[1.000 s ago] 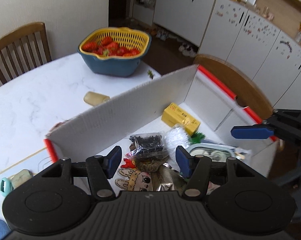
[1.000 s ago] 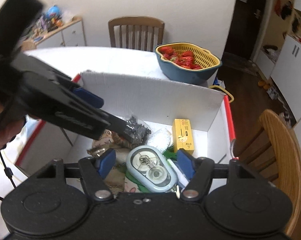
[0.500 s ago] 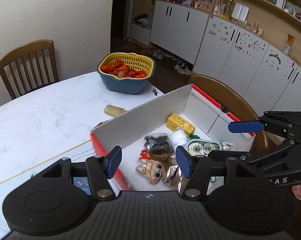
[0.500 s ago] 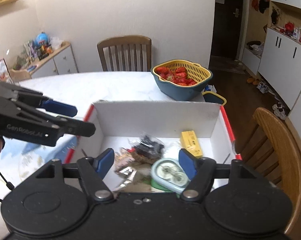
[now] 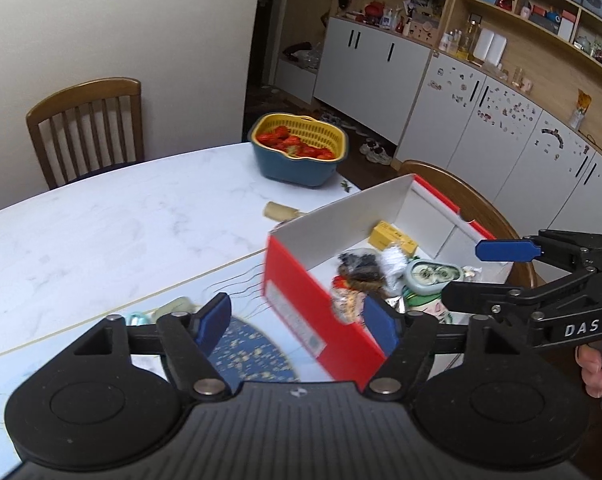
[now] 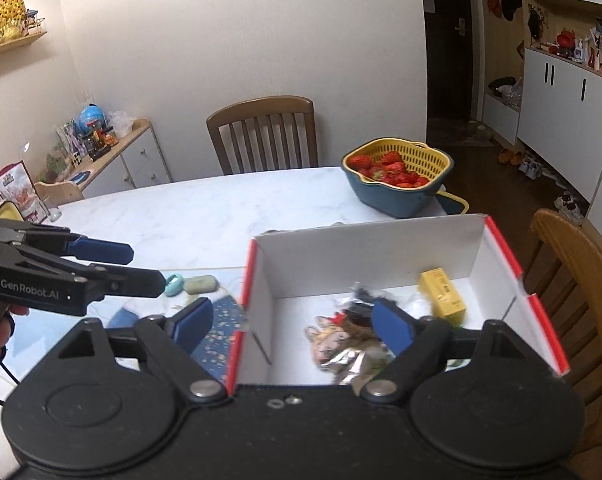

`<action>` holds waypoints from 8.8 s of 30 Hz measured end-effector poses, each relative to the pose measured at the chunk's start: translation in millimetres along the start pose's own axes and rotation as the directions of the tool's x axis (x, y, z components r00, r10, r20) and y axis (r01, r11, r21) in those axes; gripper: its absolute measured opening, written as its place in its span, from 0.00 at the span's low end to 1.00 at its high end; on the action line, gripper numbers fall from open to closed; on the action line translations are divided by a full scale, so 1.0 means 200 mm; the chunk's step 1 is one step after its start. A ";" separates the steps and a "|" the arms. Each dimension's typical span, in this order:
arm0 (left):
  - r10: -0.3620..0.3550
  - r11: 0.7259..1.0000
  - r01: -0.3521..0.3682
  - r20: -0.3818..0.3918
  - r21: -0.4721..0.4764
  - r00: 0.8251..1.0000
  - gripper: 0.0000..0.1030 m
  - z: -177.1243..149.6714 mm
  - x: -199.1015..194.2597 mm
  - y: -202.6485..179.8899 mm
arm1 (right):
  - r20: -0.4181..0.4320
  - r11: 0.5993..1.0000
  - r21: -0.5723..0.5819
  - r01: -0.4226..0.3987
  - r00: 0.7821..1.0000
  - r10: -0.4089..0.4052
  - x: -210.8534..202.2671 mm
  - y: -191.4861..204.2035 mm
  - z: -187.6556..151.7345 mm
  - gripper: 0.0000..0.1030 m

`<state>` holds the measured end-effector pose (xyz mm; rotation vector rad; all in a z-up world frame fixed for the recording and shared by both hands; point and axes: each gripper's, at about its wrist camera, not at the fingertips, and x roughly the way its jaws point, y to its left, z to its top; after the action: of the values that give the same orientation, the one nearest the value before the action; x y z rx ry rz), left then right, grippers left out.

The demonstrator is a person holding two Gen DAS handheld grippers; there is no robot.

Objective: Organize objects

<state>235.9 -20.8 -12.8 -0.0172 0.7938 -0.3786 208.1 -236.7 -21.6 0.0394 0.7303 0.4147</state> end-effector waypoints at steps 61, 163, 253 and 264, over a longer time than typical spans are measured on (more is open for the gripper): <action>0.172 0.982 -0.173 -0.026 -0.078 0.985 0.83 -0.34 0.58 0.87 | -0.293 0.995 -0.083 0.052 0.953 -0.074 1.21 0.65 0.11 0.76; 0.008 0.985 -0.005 -0.016 0.171 1.000 0.30 0.02 0.38 -0.59 | -0.074 0.997 0.009 0.082 0.994 -0.081 -0.01 -0.44 0.05 0.48; 0.024 0.995 -0.022 -0.020 0.095 0.999 0.79 0.00 0.36 -0.56 | 0.044 0.997 0.074 -0.001 0.999 -0.002 -0.04 -0.54 0.06 0.90; 0.048 0.996 -0.054 0.090 0.071 0.995 1.00 -0.05 0.14 -0.50 | 0.114 1.000 0.022 0.004 0.993 -0.006 -0.21 -0.36 -0.08 0.99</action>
<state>214.8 -122.0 -23.9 0.0549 0.6917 -0.3561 196.1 -320.8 -20.1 0.0811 0.6221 0.3963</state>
